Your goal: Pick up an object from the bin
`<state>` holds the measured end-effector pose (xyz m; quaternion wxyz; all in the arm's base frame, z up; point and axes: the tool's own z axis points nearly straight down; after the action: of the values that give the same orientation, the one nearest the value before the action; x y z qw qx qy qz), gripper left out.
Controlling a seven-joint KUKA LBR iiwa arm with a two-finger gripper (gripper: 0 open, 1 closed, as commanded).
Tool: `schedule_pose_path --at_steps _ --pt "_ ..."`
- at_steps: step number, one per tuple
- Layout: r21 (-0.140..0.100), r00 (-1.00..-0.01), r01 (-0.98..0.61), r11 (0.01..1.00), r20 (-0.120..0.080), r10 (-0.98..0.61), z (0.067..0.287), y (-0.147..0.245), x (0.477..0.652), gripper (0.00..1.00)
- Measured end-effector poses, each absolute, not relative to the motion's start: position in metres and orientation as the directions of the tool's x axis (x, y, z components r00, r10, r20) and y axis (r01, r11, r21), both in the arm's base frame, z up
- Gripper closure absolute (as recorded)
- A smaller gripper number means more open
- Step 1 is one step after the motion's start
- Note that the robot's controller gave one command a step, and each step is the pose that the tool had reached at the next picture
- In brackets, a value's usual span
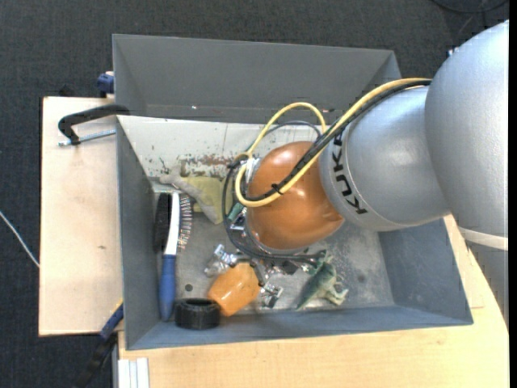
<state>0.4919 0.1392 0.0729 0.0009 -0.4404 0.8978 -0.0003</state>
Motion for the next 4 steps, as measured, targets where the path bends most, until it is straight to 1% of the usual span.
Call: schedule_pose_path --at_steps 1,2,3,4 --pt "-0.001 -0.614 -0.79 0.614 -0.004 -0.79 0.074 0.14 0.493 0.0" --pt "-0.001 -0.614 -0.79 0.614 -0.006 -0.79 0.075 0.141 0.493 1.0" --pt "-0.005 -0.614 -0.789 0.615 -0.009 -0.789 0.126 0.142 0.496 1.0" --pt "-0.006 -0.616 -0.788 0.616 -0.011 -0.788 0.186 0.144 0.498 1.0"
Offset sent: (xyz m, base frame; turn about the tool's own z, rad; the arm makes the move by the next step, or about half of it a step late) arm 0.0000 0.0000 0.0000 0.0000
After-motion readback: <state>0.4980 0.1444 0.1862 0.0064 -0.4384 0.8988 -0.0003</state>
